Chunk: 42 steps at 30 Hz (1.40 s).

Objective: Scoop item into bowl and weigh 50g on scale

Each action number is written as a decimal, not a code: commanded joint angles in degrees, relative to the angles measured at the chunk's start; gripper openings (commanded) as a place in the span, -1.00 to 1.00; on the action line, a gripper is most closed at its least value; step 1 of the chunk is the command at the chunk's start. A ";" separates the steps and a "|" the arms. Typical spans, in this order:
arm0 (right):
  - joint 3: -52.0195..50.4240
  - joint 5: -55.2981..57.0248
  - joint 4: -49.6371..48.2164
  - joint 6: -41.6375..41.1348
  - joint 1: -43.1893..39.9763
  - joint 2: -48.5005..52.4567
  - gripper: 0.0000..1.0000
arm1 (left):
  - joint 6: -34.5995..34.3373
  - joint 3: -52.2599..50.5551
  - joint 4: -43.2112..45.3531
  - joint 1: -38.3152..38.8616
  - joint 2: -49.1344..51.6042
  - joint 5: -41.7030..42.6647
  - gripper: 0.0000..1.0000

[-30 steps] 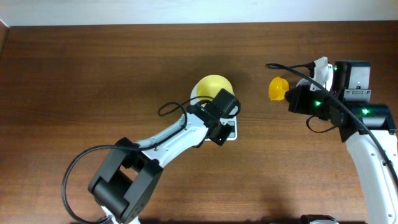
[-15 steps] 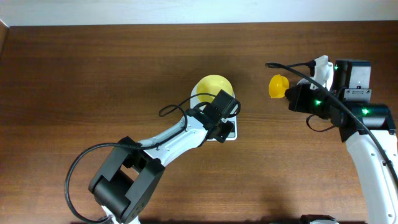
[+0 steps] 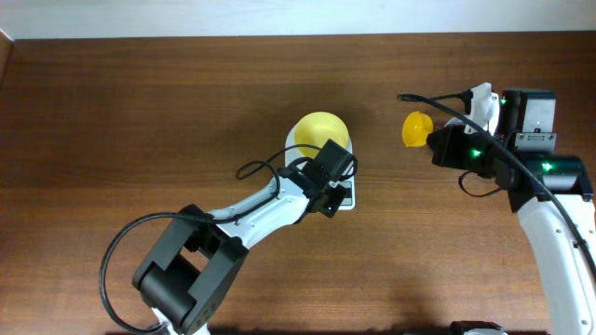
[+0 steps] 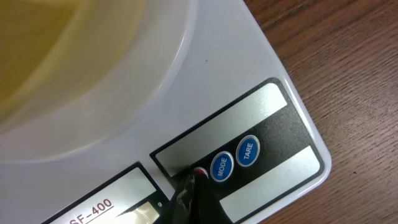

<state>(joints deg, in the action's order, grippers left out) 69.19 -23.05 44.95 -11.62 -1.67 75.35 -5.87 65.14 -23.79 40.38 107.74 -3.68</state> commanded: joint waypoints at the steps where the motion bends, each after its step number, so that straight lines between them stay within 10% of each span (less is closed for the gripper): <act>1: 0.24 -0.33 -0.20 0.48 0.15 -0.04 -0.92 | -0.92 -2.34 1.11 -0.15 1.22 -0.63 -1.00; 9: 0.26 -0.35 -0.20 0.48 0.15 -0.04 -0.92 | -0.94 -1.88 -0.79 -0.13 -0.57 -0.61 -1.00; 20: 0.24 -0.83 -1.38 0.44 0.15 -0.04 -0.92 | 0.33 -0.57 -4.11 -6.43 -32.17 -0.70 -0.99; 25: 0.24 -0.72 -0.07 0.48 0.15 -0.04 -0.92 | 0.35 -0.57 -7.48 -20.94 -39.47 2.03 -0.41; 28: 0.24 -0.28 -1.33 0.50 0.15 0.02 -0.92 | 0.35 -0.57 -7.69 -25.07 -40.63 0.63 0.98; 36: 0.24 -1.51 -16.44 1.18 0.20 5.38 -0.92 | 1.60 -0.59 2.43 -26.05 -40.02 -20.33 0.98; 42: 0.24 -6.36 -23.17 -2.36 0.20 12.79 -0.92 | 25.83 -0.57 2.12 -26.03 -39.85 4.44 0.98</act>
<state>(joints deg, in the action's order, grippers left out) 69.21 -25.69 22.65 -12.86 -1.67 86.52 6.85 64.38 -19.86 14.46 67.77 -14.02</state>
